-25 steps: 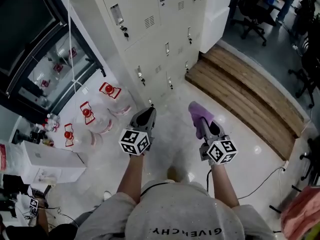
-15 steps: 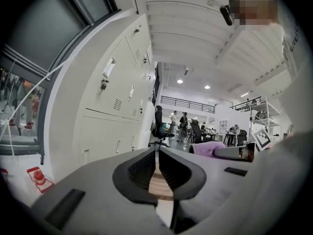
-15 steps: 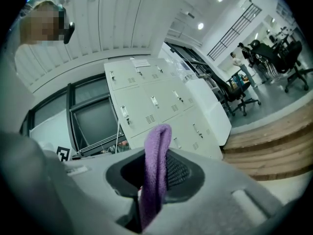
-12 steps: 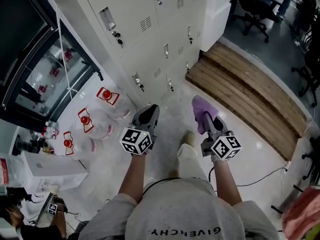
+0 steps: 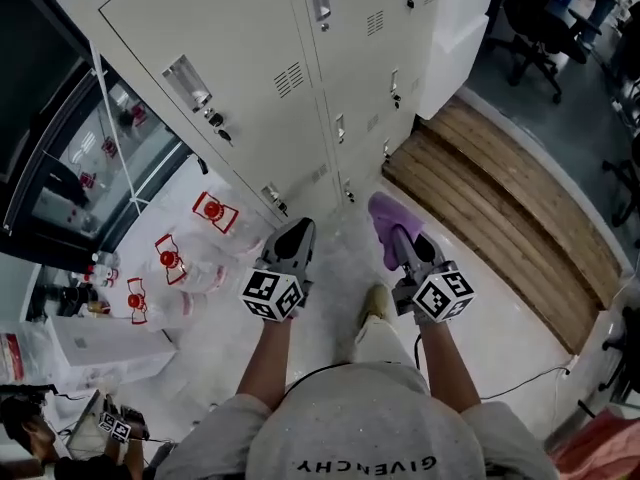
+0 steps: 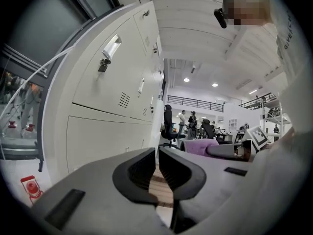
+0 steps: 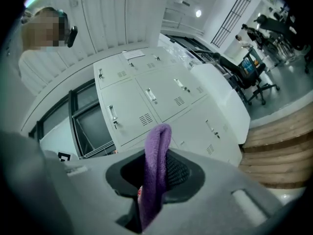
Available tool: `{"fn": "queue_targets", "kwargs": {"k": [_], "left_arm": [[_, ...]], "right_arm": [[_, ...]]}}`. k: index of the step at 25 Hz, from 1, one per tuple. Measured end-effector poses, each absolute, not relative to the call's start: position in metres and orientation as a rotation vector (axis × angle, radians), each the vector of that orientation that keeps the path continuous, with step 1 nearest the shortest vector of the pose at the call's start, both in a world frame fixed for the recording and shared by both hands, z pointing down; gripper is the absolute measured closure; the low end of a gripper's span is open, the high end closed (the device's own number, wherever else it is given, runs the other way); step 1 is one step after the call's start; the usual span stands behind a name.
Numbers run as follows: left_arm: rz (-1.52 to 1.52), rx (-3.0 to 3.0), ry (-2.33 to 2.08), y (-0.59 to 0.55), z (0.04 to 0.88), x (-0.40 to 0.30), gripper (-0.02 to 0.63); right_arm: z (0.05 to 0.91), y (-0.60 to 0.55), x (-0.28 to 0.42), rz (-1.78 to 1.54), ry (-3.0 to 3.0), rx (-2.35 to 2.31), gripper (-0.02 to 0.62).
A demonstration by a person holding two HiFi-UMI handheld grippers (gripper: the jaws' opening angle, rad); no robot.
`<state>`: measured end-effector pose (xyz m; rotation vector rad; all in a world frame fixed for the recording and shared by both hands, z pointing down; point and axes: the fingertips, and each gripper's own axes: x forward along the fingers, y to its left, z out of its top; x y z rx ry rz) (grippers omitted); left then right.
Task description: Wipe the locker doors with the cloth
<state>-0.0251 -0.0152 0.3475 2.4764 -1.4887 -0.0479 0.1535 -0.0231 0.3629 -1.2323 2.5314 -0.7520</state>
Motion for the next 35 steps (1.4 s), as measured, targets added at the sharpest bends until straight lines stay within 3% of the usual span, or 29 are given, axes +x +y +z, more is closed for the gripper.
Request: {"fn": "queue_targets", "kwargs": {"k": [13,24,35], "left_arm": [[-0.015,2.340,-1.688,-0.100,0.360,-0.080,0.588],[0.064,2.358,-1.708,-0.153,0.378,-0.074,0.588],[0.091,2.425,-1.553,-0.174,0.419,-0.074,0.588]], "right_arm": [[0.369,-0.142,0.057,-0.832,2.642,-0.934,0.538],[0.331,-0.244,-0.010,-0.714,2.500,-0.716,0.537],[0.392,-0.302,-0.048,-0.758,2.332,-0.967,0.538]]}}
